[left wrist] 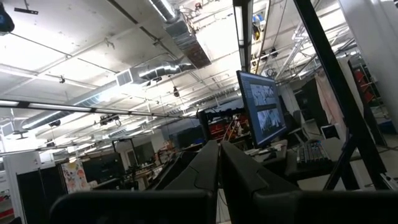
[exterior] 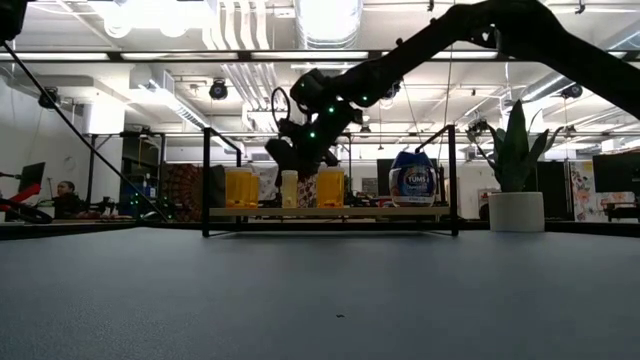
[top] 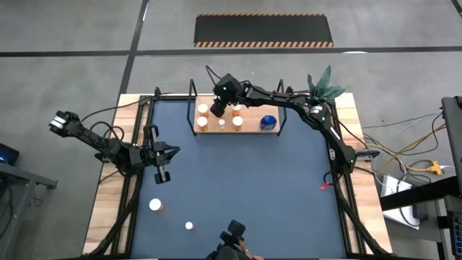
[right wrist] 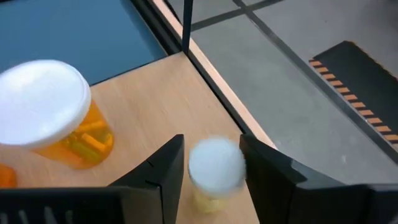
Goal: Pick and place medicine bottles onto shelf by color
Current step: Put the yellow pill bottle on the shelf
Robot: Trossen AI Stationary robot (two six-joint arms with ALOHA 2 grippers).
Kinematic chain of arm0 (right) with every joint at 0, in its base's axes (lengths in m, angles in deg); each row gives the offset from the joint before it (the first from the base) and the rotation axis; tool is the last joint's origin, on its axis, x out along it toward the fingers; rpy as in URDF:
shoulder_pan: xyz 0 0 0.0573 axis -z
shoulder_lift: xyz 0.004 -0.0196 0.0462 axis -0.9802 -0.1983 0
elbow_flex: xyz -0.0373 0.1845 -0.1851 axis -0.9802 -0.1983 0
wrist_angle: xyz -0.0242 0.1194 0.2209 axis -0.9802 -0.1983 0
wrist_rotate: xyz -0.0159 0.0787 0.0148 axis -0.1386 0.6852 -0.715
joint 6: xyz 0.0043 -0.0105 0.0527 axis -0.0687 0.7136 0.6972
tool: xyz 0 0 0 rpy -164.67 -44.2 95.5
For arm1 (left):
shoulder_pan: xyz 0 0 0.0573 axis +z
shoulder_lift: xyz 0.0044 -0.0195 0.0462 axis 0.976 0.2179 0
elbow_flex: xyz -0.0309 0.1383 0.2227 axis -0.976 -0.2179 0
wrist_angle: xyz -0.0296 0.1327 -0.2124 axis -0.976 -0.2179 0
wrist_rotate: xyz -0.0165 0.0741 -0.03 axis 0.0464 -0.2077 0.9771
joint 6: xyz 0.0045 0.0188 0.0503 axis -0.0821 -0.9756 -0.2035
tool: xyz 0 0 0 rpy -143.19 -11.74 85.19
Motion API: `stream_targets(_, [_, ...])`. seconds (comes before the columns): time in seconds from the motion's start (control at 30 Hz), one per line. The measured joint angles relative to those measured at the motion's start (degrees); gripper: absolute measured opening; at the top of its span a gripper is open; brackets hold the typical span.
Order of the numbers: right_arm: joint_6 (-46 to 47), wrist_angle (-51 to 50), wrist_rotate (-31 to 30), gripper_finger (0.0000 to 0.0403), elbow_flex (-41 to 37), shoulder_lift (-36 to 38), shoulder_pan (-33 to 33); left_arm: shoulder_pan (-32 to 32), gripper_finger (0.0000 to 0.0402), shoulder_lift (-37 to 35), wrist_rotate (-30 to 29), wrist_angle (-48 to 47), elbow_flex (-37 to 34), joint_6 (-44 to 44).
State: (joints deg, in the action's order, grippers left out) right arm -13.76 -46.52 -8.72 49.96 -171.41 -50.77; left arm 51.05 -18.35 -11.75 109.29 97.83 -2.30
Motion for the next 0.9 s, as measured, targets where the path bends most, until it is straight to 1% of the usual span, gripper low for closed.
stream_targets(0.33, [-0.34,-0.43,-0.02,0.0178,0.42,0.00,0.00,0.00,0.0000,0.03,0.00,0.02,0.00,0.00])
stream_targets(0.57, [-1.19,-2.73,-0.06,0.0187,1.87,1.11,0.00,0.00,0.0000,0.04,0.00,0.00,0.00,0.00])
stream_targets(0.67, [-1.63,-5.89,-0.07,0.0187,3.65,1.83,0.00,0.00,0.0000,0.04,0.00,0.00,0.00,0.00])
stream_targets(0.77, [-3.11,-10.79,-0.07,0.0185,7.28,2.03,0.00,0.00,0.0000,0.04,0.00,0.01,0.00,0.00])
stream_targets(0.9, [-7.55,-17.35,-0.07,0.0165,11.34,2.05,0.00,0.00,0.0000,0.04,0.00,0.02,0.00,0.00])
